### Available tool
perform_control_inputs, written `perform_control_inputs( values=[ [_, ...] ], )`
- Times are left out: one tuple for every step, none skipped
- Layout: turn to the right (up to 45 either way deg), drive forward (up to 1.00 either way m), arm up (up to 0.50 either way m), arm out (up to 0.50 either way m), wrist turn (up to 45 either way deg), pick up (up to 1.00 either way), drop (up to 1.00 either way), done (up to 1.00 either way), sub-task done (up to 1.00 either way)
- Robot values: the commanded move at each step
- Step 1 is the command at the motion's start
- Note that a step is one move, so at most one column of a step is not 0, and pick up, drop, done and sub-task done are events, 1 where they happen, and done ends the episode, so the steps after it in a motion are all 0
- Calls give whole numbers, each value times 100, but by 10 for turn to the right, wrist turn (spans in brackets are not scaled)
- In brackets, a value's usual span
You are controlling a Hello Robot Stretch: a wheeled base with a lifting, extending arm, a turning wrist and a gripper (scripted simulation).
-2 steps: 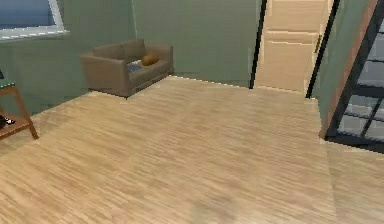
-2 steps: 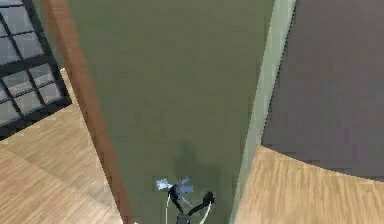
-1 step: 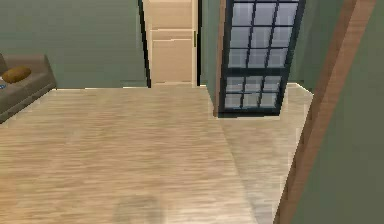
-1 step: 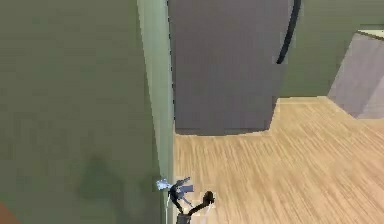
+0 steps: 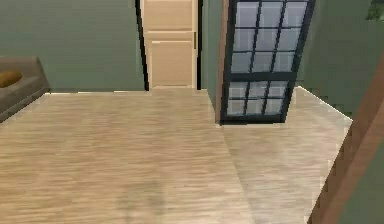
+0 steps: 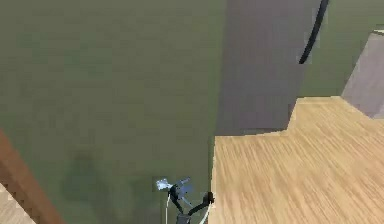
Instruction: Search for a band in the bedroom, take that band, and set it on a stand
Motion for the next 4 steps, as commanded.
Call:
perform_control_inputs(
  values=[
    [-30,0,0,0,0,0,0,0,0],
    [0,80,0,0,0,0,0,0,0],
    [360,0,0,0,0,0,0,0,0],
    [0,45,0,0,0,0,0,0,0]
  ],
)
